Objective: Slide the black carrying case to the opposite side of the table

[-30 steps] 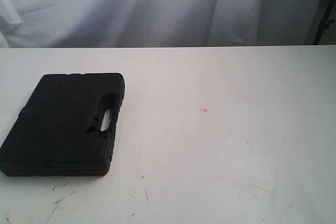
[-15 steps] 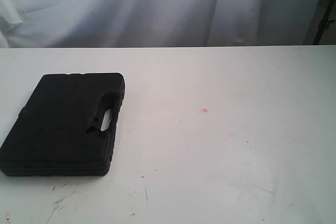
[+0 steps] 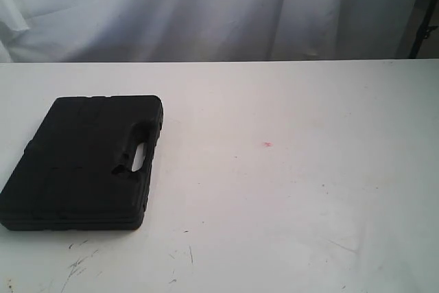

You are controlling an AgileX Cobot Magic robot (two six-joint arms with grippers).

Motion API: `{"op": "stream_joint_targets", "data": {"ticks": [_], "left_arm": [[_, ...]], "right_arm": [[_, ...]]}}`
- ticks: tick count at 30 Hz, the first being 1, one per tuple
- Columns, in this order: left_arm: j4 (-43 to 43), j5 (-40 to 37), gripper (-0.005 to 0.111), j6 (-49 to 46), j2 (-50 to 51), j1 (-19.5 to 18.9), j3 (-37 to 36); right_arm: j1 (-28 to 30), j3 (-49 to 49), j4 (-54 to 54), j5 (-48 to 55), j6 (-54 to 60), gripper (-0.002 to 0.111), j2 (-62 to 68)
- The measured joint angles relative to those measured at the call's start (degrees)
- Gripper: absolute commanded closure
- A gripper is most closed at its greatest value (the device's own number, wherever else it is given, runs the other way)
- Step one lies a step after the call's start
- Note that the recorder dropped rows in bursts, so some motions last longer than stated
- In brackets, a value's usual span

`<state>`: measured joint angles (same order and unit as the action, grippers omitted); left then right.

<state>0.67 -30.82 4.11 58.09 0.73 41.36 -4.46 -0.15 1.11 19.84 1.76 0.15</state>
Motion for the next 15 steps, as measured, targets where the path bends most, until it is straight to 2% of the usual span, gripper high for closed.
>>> {"op": "stream_joint_targets", "data": {"ticks": [6,11,15], "left_arm": [[0.6,0.2,0.107,0.0,3.9,0.0,0.0],[7.8,1.0,0.107,-2.7,3.9,0.0,0.1],[12.1,-3.5,0.107,-7.6,5.4,0.0,3.5]], "right_arm": [[0.0,0.0,0.0,0.0,0.0,0.108,0.0],[0.0,0.0,0.0,0.0,0.0,0.108,0.0],[0.0,0.0,0.0,0.0,0.0,0.108,0.0]]}}
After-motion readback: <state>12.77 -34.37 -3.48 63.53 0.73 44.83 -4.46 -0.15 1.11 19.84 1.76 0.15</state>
